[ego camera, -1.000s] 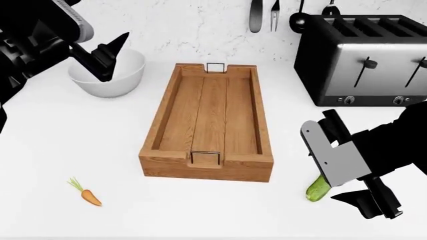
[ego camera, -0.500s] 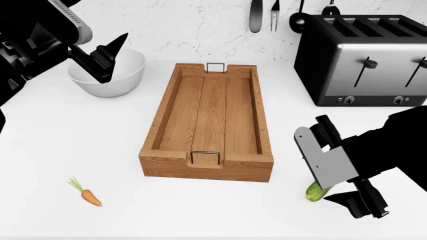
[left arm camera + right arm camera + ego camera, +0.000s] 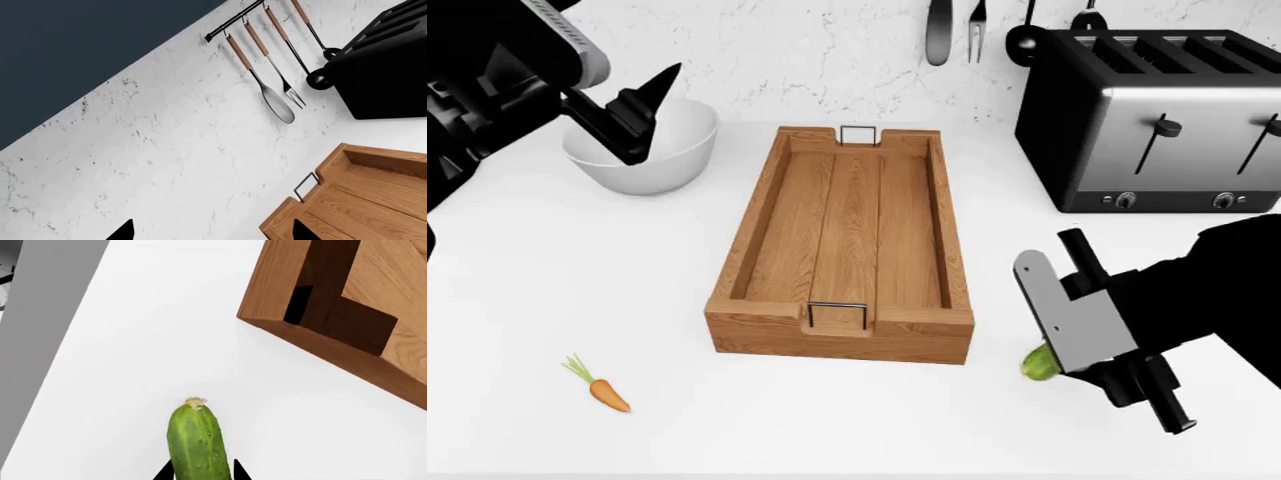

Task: Place the two vegetables and bowl onto the tray for setting up a vegetable dip station.

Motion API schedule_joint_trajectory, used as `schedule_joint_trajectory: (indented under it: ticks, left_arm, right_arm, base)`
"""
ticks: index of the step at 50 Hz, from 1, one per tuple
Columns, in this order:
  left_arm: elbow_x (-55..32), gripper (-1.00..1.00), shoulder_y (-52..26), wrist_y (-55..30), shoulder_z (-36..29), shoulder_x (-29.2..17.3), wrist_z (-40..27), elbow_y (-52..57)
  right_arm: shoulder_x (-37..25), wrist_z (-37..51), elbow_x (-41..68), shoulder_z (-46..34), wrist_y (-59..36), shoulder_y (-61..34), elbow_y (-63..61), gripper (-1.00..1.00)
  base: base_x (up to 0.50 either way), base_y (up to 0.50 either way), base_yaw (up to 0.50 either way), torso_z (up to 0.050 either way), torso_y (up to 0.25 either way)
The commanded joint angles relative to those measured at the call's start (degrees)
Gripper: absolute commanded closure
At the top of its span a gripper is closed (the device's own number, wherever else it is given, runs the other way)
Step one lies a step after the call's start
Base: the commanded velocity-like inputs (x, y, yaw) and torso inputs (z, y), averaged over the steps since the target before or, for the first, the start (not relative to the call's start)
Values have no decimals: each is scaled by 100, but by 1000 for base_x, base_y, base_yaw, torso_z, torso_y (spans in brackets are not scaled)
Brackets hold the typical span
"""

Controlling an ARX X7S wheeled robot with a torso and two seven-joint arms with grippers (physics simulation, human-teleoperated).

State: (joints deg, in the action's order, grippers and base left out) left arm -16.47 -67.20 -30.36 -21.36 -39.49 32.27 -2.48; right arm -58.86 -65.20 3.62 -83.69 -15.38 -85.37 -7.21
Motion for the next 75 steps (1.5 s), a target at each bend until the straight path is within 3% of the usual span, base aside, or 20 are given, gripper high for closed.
schedule_joint_trajectory:
  ticks: [1, 12, 22, 36, 44, 56, 60, 65, 75]
  left_arm:
    - [12, -100, -10, 17, -10, -7, -7, 1]
    - [10, -100, -59, 26, -27, 29, -5, -9]
    - [-34, -100, -124, -185, -32, 11, -32, 195]
    - [-9, -100, -205, -164, -99, 72, -7, 130]
    - [-24, -100, -194, -178, -85, 46, -14, 168]
    - [-39, -100, -183, -131, -78, 46, -11, 167]
    - [-56, -100, -156, -130, -50, 20, -21, 179]
    - [-67, -100, -111, -86, -33, 4, -23, 171]
    - [-68, -100, -78, 13, -50, 63, -22, 72]
  right_arm:
    - [212, 66, 46, 202, 155, -202, 383, 100]
    - [645, -325, -261, 429, 652, -1052, 1318, 100]
    - [2137, 231, -409, 657, 1679, -1365, 3607, 100]
    - [3420, 700, -565, 751, 2025, -1690, 5390, 100]
    - [4206, 1090, -866, 561, 2936, -1778, 6894, 100]
    - [4951, 915, -529, 821, 1001, -1671, 6840, 100]
    - [5113, 725, -257, 1020, -280, -1637, 6432, 100]
    - [5475, 446, 98, 1300, -1000, -1807, 6835, 100]
    - [5116, 126, 230, 1243, -2308, -1752, 5820, 100]
  base:
    - [0, 0, 0, 0, 0]
    - [0, 0, 0, 0, 0]
    - [0, 0, 0, 0, 0]
    - [0, 0, 0, 0, 0]
    - [0, 0, 0, 0, 0]
    - [0, 0, 0, 0, 0]
    - [0, 0, 0, 0, 0]
    - [0, 0, 0, 0, 0]
    - [0, 0, 0, 0, 1]
